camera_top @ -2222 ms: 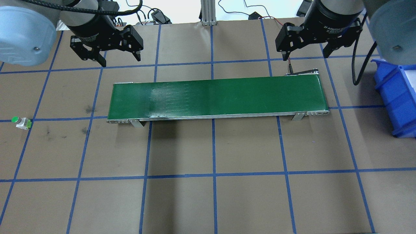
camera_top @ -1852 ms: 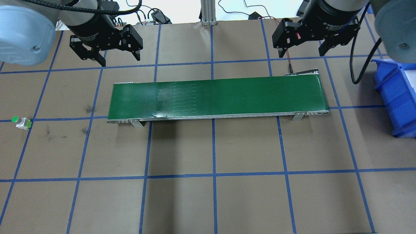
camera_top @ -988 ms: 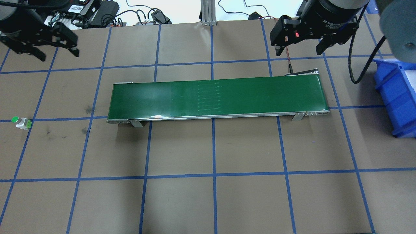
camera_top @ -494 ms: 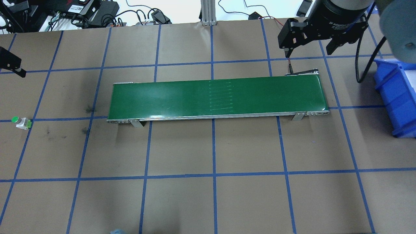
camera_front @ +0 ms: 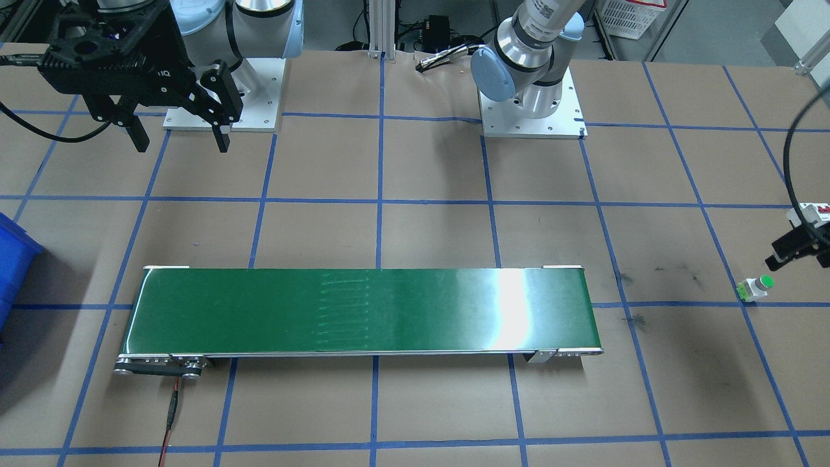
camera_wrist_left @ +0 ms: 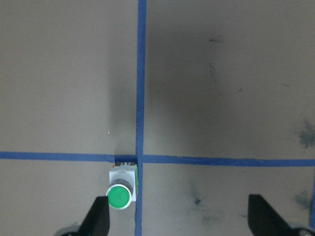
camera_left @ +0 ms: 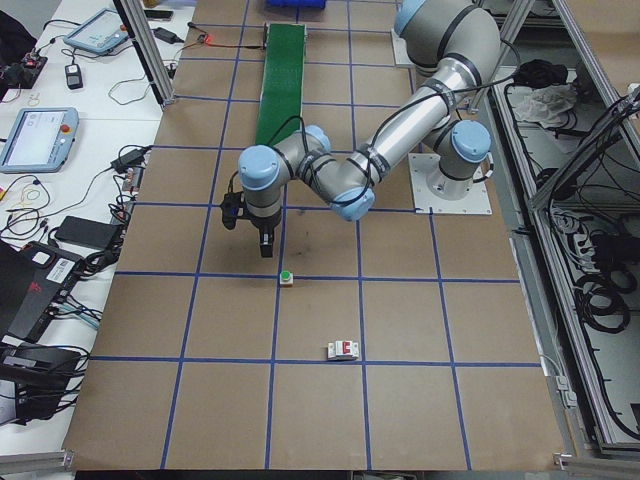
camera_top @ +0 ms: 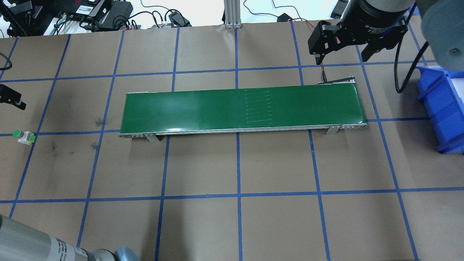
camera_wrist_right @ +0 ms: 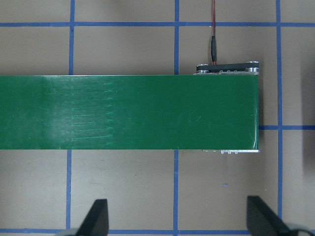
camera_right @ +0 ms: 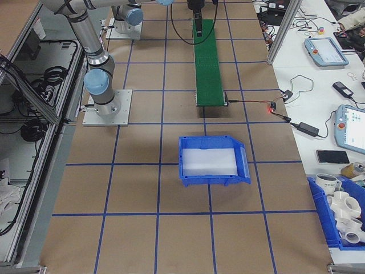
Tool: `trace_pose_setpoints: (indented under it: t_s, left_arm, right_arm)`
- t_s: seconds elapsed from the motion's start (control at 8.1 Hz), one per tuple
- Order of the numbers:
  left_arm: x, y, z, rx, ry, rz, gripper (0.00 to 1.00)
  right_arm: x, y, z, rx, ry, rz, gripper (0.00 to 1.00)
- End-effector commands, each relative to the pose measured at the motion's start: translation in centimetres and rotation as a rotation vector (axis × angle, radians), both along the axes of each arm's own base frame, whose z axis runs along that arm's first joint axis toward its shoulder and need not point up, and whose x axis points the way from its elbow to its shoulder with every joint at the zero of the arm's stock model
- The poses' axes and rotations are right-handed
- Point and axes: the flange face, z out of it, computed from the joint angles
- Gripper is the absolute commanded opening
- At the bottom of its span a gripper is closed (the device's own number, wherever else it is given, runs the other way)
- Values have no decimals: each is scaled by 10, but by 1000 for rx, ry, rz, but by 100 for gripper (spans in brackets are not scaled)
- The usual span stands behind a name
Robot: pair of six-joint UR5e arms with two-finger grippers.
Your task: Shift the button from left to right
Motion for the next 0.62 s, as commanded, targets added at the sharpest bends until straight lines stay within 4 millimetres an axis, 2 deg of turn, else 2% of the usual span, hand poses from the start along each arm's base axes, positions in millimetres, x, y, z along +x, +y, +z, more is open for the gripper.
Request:
trace_pose_setpoints:
  t_s: [0.0, 0.25, 0.49]
  left_arm:
    - [38, -3, -83, 26, 28, -70, 100]
    - [46, 2, -116, 60, 23, -58, 100]
    - [50, 2, -121, 58, -20, -58, 100]
  right_arm:
    - [0, 1, -1, 3, 2, 0, 100]
    - [-1, -1, -1, -9, 17, 0, 100]
    - [-1, 0, -1, -1, 15, -5, 100]
